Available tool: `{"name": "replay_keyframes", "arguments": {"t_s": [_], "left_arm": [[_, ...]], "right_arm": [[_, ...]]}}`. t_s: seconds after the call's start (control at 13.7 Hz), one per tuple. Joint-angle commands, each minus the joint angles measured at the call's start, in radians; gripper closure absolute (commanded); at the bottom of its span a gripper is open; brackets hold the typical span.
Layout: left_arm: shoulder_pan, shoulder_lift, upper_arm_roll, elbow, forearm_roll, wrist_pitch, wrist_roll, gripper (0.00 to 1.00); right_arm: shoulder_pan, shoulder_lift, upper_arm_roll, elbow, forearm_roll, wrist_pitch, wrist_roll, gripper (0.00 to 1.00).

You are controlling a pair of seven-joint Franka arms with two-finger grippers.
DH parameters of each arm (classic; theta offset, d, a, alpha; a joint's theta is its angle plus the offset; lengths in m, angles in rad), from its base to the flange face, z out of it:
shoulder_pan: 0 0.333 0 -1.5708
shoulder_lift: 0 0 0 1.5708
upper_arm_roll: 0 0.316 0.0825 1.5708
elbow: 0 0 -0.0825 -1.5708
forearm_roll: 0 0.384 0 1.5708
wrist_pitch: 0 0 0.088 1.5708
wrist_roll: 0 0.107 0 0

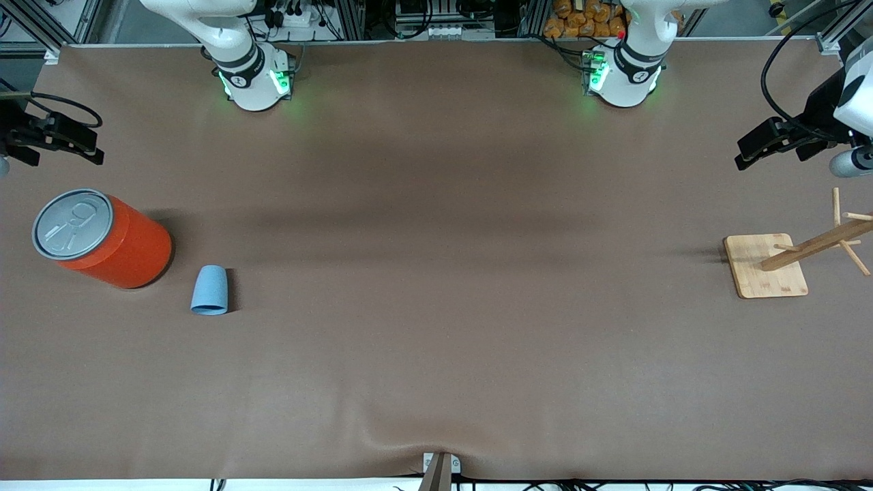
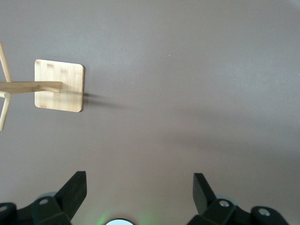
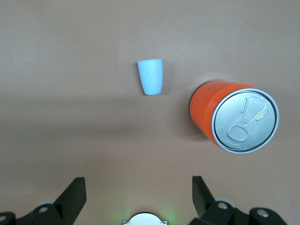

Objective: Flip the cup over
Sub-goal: 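Reach the right gripper down toward the light blue cup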

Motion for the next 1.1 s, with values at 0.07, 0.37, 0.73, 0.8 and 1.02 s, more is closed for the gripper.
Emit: {"name": "replay_keyframes", "arguments": {"t_s": [0.07, 0.37, 0.73, 0.8, 1.02], "left_arm": [[-0.003, -0.006, -0.003, 0.007, 0.003, -0.007, -0.020, 0.00], [0.001, -0.003, -0.003, 0.006, 0.027, -0.007, -0.021, 0.00], [0.008, 0.026, -0.001, 0.006, 0.021, -0.009, -0.011, 0.00], [0.006, 0.026, -0.001, 0.006, 0.023, -0.009, -0.011, 0.00], [0.008, 0.026, -0.001, 0.006, 0.021, -0.009, -0.009, 0.00]], "right_arm": [[0.011, 0.005, -0.004, -0.132, -0.014, 0.135, 0.010, 0.00], [0.028, 0.028, -0.004, -0.319, -0.016, 0.340, 0.004, 0.00], [-0.007, 0.195, -0.005, -0.453, -0.017, 0.635, -0.097, 0.00], [-0.016, 0.238, -0.007, -0.465, -0.017, 0.686, -0.099, 0.00], [-0.046, 0.374, -0.007, -0.464, -0.017, 0.819, -0.172, 0.00]]}}
